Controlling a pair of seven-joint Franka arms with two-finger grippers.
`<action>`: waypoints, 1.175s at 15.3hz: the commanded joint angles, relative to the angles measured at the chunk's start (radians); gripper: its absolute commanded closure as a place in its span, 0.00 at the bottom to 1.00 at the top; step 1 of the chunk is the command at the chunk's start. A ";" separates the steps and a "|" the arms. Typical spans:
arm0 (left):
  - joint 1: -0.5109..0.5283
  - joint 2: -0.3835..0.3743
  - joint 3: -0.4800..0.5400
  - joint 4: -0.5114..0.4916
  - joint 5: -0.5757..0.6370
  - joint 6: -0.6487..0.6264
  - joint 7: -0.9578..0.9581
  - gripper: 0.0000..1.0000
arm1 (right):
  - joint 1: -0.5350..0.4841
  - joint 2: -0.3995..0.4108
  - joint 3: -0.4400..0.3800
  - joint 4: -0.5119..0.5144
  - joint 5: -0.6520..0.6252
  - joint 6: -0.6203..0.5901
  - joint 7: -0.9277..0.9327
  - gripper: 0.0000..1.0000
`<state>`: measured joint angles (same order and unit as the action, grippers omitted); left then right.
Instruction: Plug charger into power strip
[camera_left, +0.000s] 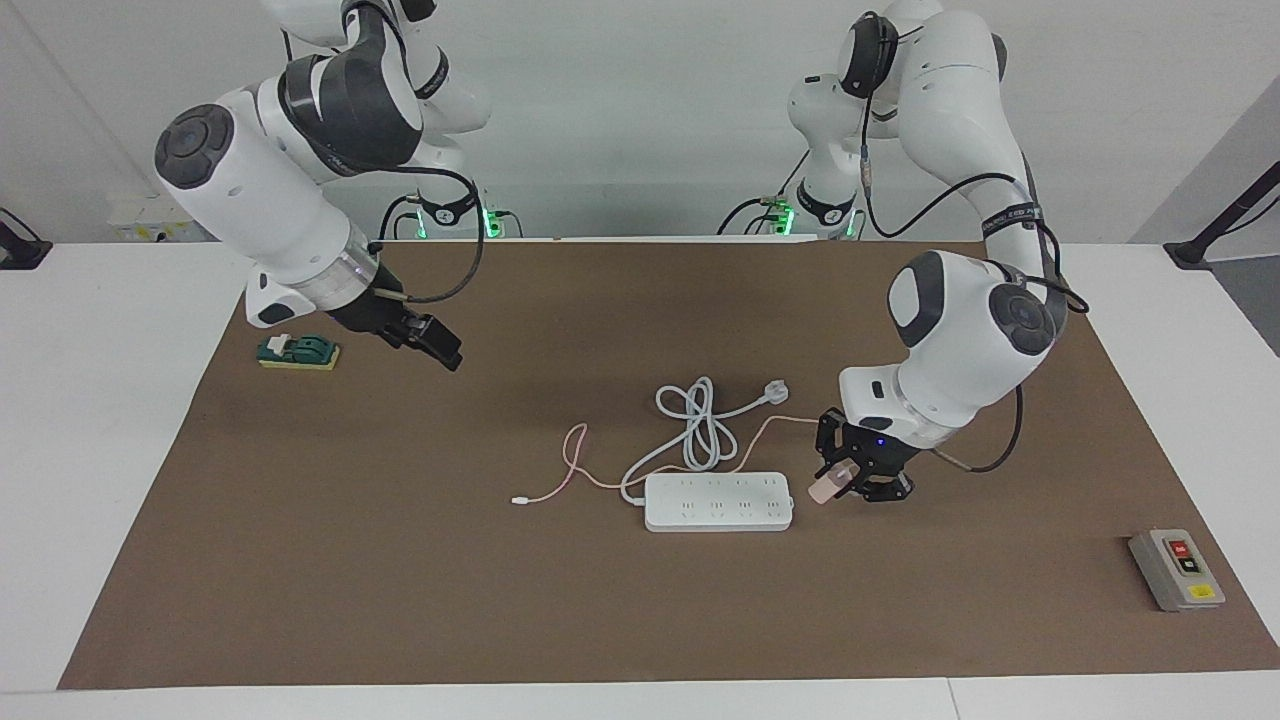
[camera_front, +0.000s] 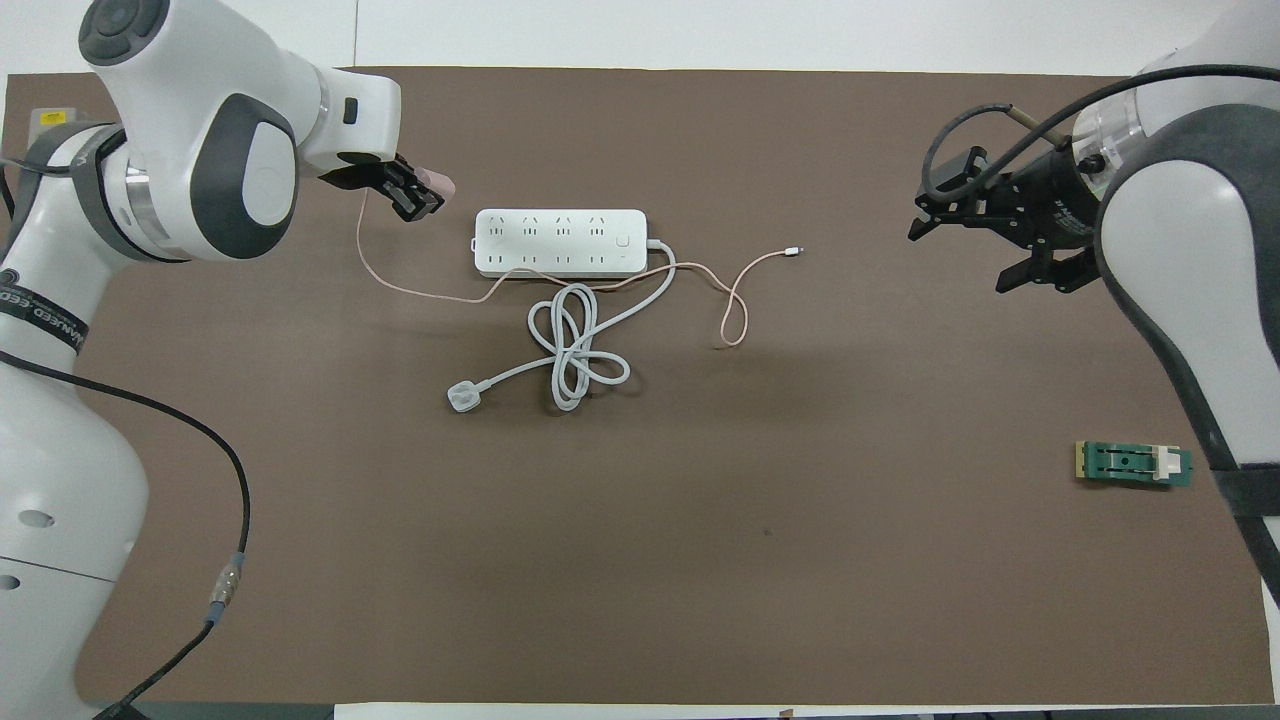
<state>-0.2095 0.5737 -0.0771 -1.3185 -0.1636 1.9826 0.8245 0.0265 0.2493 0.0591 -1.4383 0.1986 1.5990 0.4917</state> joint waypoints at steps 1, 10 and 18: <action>-0.047 0.008 0.010 -0.002 0.087 0.025 0.061 1.00 | -0.023 -0.036 0.011 -0.025 -0.080 -0.014 -0.174 0.00; -0.096 -0.040 0.010 -0.135 0.234 0.111 0.102 1.00 | -0.068 -0.175 0.011 -0.134 -0.203 -0.042 -0.472 0.00; -0.125 -0.072 0.010 -0.217 0.230 0.137 0.090 1.00 | -0.089 -0.283 0.013 -0.258 -0.243 -0.040 -0.519 0.00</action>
<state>-0.3196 0.5545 -0.0808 -1.4596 0.0523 2.1019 0.9158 -0.0312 0.0026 0.0594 -1.6498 -0.0274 1.5460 0.0236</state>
